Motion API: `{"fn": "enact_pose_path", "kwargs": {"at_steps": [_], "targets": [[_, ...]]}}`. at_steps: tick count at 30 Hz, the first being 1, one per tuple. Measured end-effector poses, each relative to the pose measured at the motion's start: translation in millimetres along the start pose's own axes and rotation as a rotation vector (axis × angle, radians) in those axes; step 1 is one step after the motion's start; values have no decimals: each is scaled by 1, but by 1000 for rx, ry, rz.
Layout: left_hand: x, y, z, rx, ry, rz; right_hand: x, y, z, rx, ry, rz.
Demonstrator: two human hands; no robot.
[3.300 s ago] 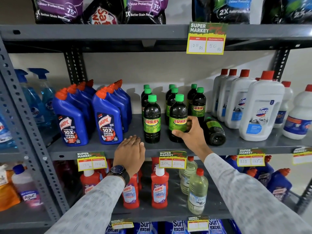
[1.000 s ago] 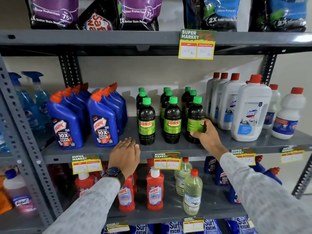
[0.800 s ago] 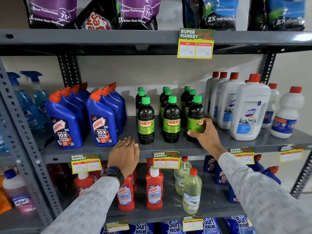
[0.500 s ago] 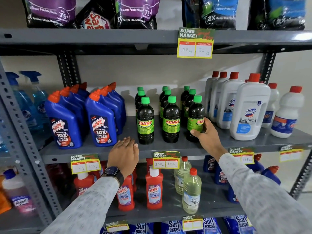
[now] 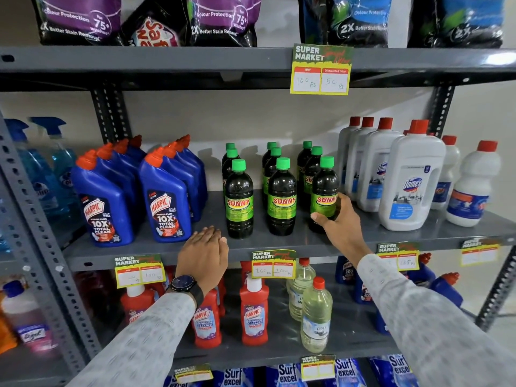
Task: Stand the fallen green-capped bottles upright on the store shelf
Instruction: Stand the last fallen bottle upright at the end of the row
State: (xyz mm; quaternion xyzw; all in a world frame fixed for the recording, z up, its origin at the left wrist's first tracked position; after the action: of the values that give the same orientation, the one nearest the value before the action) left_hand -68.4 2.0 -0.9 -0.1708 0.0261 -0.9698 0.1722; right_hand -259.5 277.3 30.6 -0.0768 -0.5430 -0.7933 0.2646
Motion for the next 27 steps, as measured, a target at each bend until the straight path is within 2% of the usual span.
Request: {"fn": "enact_pose_path", "kwargs": {"at_steps": [4, 15, 18, 21, 23, 25, 27], "targets": [[1, 0, -1, -3, -18, -4, -3, 2, -4, -46, -87, 5], [0, 0, 1, -22, -33, -15, -11, 4, -5, -89, -99, 46], [0, -1, 3, -77, -11, -16, -20, 4, -6, -67, -174, 9], [0, 2, 15, -316, -51, 11, -40, 7, -10, -71, -328, 118], [1, 3, 24, -500, -94, 35, -46, 11, -15, -121, -325, 205], [8, 2, 29, -738, -66, 47, -45, 20, -24, -119, -210, 195], [18, -1, 33, -992, 47, 37, -38, 29, -36, -99, -10, 123]]}}
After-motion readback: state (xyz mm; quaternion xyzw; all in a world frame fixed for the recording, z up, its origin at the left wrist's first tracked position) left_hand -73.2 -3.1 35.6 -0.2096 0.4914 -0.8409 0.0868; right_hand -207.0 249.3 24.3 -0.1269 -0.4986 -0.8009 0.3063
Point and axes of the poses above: each hand's wrist, its own x-axis towards the middle knuckle, its own z-axis out of the back of the hand, y = z × x, the point moved 2 cm from there along x, towards the middle knuckle, and after that the axes turned 12 degrees about y, right-handed, at the moved point
